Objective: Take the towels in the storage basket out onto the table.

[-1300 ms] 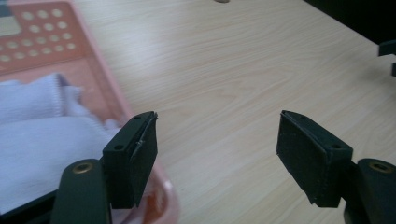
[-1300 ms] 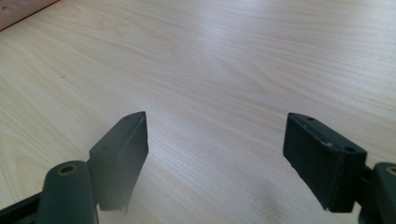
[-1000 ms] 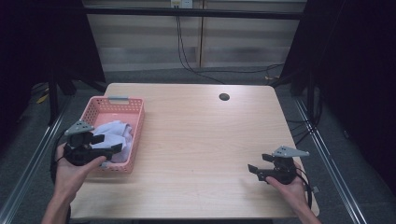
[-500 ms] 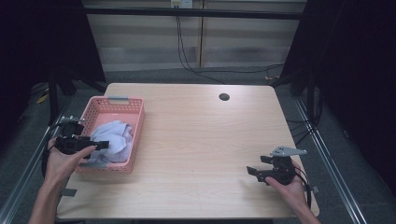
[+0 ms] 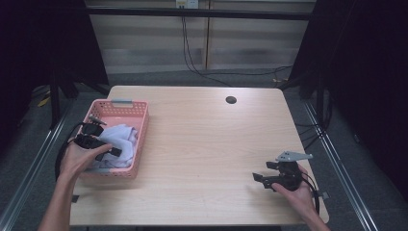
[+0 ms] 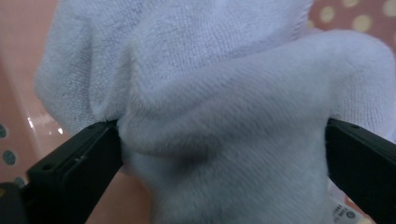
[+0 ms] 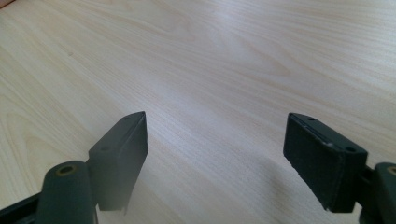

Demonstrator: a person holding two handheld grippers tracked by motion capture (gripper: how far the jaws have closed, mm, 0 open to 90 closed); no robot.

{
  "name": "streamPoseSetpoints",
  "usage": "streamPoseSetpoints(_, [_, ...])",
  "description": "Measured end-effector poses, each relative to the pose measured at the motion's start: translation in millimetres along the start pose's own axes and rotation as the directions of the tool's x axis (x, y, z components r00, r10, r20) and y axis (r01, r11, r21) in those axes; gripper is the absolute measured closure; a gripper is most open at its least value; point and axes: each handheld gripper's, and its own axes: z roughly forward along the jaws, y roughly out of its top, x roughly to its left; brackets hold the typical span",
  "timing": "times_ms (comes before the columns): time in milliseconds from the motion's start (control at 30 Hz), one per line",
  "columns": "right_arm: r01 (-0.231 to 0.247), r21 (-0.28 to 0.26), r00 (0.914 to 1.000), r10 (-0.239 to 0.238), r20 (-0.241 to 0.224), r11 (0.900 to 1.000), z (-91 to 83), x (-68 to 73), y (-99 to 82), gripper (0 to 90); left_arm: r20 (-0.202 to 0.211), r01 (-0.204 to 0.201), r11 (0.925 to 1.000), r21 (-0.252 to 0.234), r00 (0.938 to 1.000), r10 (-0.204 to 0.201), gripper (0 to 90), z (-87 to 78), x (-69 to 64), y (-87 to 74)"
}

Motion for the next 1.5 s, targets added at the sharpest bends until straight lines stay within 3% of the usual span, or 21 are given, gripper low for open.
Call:
streamPoseSetpoints(167, [0.011, 0.011, 0.9999, -0.011, -0.005, 0.9999, 1.3, 1.5, 0.4, 22.3, -0.068, -0.020, 0.9967, 0.079, 0.9974, 0.025, 0.0, 11.9, -11.3, 14.4])
streamPoseSetpoints(233, [0.023, 0.017, 0.9997, -0.023, -0.004, 0.9996, 1.7, 3.4, 0.2, 22.4, -0.074, -0.019, 0.9952, 0.096, 0.9969, 0.026, 0.0, 15.7, -11.9, 16.3])
streamPoseSetpoints(300, [0.036, 0.021, 0.9993, -0.036, -0.006, 0.9991, 1.7, 4.8, -0.2, 22.9, -0.100, 0.011, 0.9925, 0.122, 0.9950, 0.001, 0.0, 19.6, -10.3, 15.7])
streamPoseSetpoints(333, [0.035, 0.026, 0.9994, -0.035, -0.006, 0.9990, 1.5, 5.7, -0.3, 22.8, -0.106, 0.001, 0.9915, 0.130, 0.9943, 0.013, 0.0, 21.9, -9.7, 14.5])
streamPoseSetpoints(367, [0.035, 0.026, 0.9994, -0.035, -0.006, 0.9990, 1.5, 5.7, -0.3, 22.8, -0.106, 0.001, 0.9915, 0.130, 0.9943, 0.013, 0.0, 21.9, -9.7, 14.5])
streamPoseSetpoints(433, [0.042, 0.027, 0.9991, -0.042, -0.007, 0.9988, 1.4, 5.8, -0.1, 23.2, -0.089, 0.055, 0.9858, 0.159, 0.9952, -0.042, 0.0, 27.7, -4.2, 13.8])
streamPoseSetpoints(500, [0.044, 0.030, 0.9990, -0.044, -0.006, 0.9986, 1.4, 5.0, -0.1, 23.3, -0.088, 0.059, 0.9822, 0.178, 0.9952, -0.043, 0.0, 28.9, -3.8, 14.8])
streamPoseSetpoints(533, [0.046, 0.033, 0.9989, -0.046, 0.000, 0.9984, 1.5, 4.9, -0.2, 23.8, -0.093, 0.037, 0.9783, 0.204, 0.9955, -0.018, 0.1, 31.4, -5.6, 18.6])
streamPoseSetpoints(567, [0.045, 0.035, 0.9990, -0.045, 0.005, 0.9984, 1.7, 4.7, -0.3, 24.2, -0.093, 0.037, 0.9783, 0.204, 0.9955, -0.018, 0.6, 31.4, -5.6, 18.6])
streamPoseSetpoints(600, [0.043, 0.037, 0.9991, -0.043, 0.003, 0.9984, 1.9, 4.1, -0.4, 24.2, -0.070, 0.038, 0.9776, 0.207, 0.9973, -0.024, 3.2, 30.8, -4.8, 19.1])
streamPoseSetpoints(667, [0.042, 0.037, 0.9991, -0.042, 0.004, 0.9984, 1.8, 3.8, -0.3, 24.2, -0.063, 0.028, 0.9780, 0.207, 0.9979, -0.015, 11.8, 28.9, -3.9, 18.6])
streamPoseSetpoints(700, [0.041, 0.037, 0.9991, -0.041, 0.004, 0.9985, 1.7, 3.8, -0.2, 24.2, -0.047, 0.020, 0.9798, 0.199, 0.9988, -0.011, 11.8, 25.9, -4.8, 17.7])
streamPoseSetpoints(733, [0.046, 0.037, 0.9990, -0.046, 0.002, 0.9983, 2.0, 3.8, 0.1, 24.1, -0.045, 0.011, 0.9813, 0.192, 0.9990, -0.003, 23.4, 24.7, -6.4, 17.7])
streamPoseSetpoints(933, [0.051, 0.041, 0.9987, -0.051, -0.003, 0.9979, 3.8, 5.0, 1.2, 23.8, -0.035, -0.014, 0.9874, 0.158, 0.9992, 0.020, 40.7, 20.4, -10.7, 14.9])
streamPoseSetpoints(1133, [0.042, 0.028, 0.9991, -0.042, 0.009, 0.9987, 3.4, 3.4, 2.8, 23.6, -0.030, -0.007, 0.9941, 0.108, 0.9995, 0.010, 45.7, 16.8, -9.1, 10.5])
streamPoseSetpoints(1500, [0.032, 0.036, 0.9995, -0.033, 0.005, 0.9988, 2.7, 2.7, 3.0, 22.8, -0.029, -0.013, 0.9984, 0.056, 0.9995, 0.015, 49.8, 8.7, -8.5, 5.2])
